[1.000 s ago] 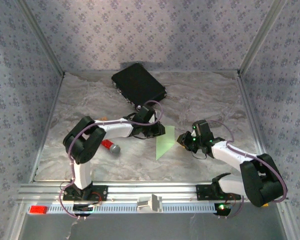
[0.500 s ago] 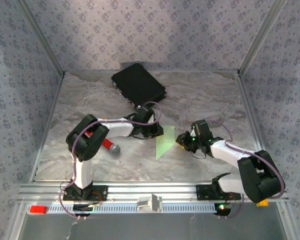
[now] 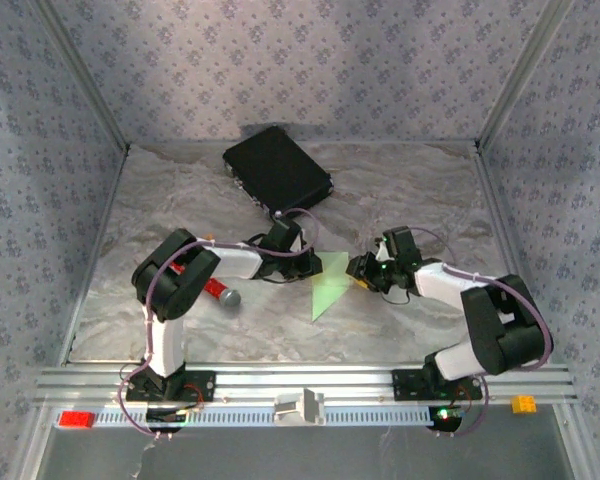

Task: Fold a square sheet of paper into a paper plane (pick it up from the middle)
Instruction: Fold the wing for the fifth time at the center of the table.

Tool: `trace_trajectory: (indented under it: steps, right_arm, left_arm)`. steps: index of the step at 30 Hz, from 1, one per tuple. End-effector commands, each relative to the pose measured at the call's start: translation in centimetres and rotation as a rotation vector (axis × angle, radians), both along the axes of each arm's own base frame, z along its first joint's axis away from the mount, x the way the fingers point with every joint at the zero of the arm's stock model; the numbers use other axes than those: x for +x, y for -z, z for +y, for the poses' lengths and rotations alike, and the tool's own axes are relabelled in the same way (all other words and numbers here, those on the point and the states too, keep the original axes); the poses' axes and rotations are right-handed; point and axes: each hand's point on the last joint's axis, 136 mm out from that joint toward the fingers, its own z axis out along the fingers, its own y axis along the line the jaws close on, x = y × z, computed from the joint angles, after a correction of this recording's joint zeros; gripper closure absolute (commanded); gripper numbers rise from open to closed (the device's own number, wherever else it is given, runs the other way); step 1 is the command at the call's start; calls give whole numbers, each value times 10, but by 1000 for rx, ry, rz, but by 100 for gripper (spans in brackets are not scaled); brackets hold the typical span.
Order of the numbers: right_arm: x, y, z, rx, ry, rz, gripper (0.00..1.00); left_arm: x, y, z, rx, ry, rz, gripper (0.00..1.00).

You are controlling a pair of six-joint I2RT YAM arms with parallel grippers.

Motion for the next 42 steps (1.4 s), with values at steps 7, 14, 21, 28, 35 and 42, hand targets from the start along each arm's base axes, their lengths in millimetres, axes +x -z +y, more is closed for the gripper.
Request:
trace_trajectory:
  steps: [7, 14, 21, 28, 35, 42]
  right_arm:
    - [30, 3, 2, -81, -106, -26, 62]
    - [52, 7, 3, -87, -131, -35, 61]
    - [57, 10, 6, -49, -162, -28, 61]
    - [48, 14, 17, 6, -206, -2, 63]
    - [33, 15, 20, 19, -229, -2, 66]
    - [30, 13, 17, 45, -232, -25, 65]
  left_arm:
    - [-26, 35, 21, 99, 1, 93, 91]
    - [-27, 37, 22, 102, 1, 94, 91]
    - [-26, 37, 22, 101, -2, 94, 91]
    - [-24, 36, 23, 100, -4, 92, 91]
    - [-24, 33, 23, 95, -6, 88, 91]
    - [-24, 31, 22, 89, -4, 83, 91]
